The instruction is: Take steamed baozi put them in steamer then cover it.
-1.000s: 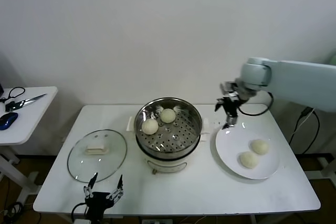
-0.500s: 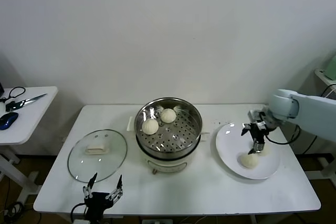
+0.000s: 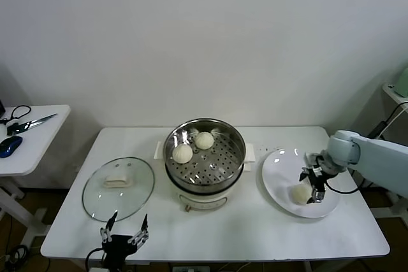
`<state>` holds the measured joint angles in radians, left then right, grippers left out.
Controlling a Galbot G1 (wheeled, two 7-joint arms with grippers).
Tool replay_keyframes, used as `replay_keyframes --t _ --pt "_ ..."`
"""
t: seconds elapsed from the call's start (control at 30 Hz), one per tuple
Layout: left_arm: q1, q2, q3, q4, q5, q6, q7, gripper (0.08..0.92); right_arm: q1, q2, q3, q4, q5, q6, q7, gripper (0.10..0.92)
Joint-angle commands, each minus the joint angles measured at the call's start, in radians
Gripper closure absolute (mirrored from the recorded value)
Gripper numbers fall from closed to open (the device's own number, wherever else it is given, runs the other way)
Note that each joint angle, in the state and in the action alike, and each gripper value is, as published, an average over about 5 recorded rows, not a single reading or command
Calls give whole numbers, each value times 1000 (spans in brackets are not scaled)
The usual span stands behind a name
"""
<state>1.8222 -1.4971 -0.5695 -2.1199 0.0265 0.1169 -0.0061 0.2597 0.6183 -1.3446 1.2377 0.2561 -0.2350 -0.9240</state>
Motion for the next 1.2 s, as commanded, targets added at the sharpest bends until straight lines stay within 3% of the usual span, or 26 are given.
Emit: replay_keyframes --t 0.03,0.23,0.33,0.57,0.83,1.0,1.2 --pt "-2 -1 2 4 2 1 -1 177 -85 18 90 -53 -32 -1 3 217" --pt "3 -2 2 2 3 1 -3 177 -57 32 70 -50 -22 3 -17 342" --pt "4 -2 2 -2 3 1 -3 177 -23 29 42 -36 -10 7 -33 367" --pt "5 -2 6 -6 6 4 -4 177 211 40 -89 0 24 93 -109 375" --pt "13 2 8 -2 14 0 -8 177 693 216 -292 34 78 426 -211 372" --pt "18 2 7 -5 17 -2 -9 177 849 336 -231 140 15 568 -221 375" --pt "22 -1 3 -18 18 0 -9 177 824 444 -137 312 -113 630 -162 375"
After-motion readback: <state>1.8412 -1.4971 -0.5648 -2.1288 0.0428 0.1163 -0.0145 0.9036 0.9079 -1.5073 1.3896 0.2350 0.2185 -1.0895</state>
